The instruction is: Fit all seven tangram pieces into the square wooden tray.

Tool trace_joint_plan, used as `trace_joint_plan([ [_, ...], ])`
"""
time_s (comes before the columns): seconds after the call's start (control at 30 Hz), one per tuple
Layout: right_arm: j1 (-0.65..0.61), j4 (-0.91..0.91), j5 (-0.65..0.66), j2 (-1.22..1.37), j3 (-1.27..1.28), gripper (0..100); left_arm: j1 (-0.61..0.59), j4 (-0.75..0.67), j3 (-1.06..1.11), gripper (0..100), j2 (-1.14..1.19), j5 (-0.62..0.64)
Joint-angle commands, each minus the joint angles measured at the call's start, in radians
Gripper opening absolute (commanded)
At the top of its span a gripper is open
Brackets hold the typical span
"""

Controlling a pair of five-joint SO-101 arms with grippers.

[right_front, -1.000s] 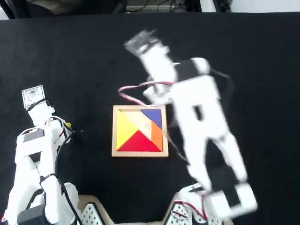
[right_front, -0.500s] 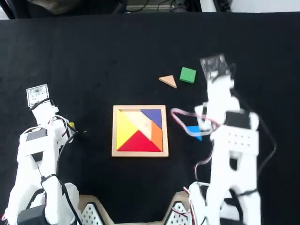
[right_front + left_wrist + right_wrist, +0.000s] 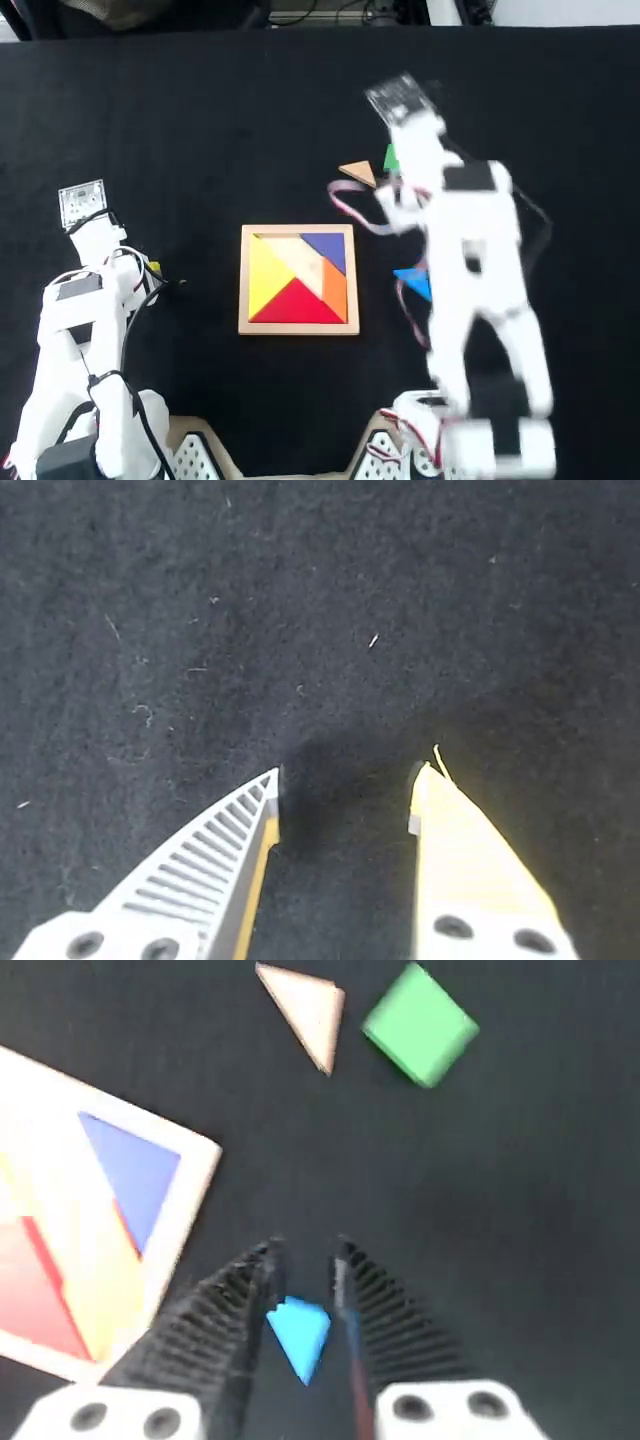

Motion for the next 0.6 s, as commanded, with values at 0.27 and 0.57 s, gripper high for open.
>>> trace_joint_plan([
  [0.27, -0.095, 0.106, 0.410, 0.702, -0.730, 17.5, 0.015, -0.011, -0.002, 21, 0.000, 0.003],
  [0.57, -0.040, 0.118, 0.496, 1.053, -1.098, 17.8, 0.015, -0.011, -0.002, 21, 0.000, 0.003],
])
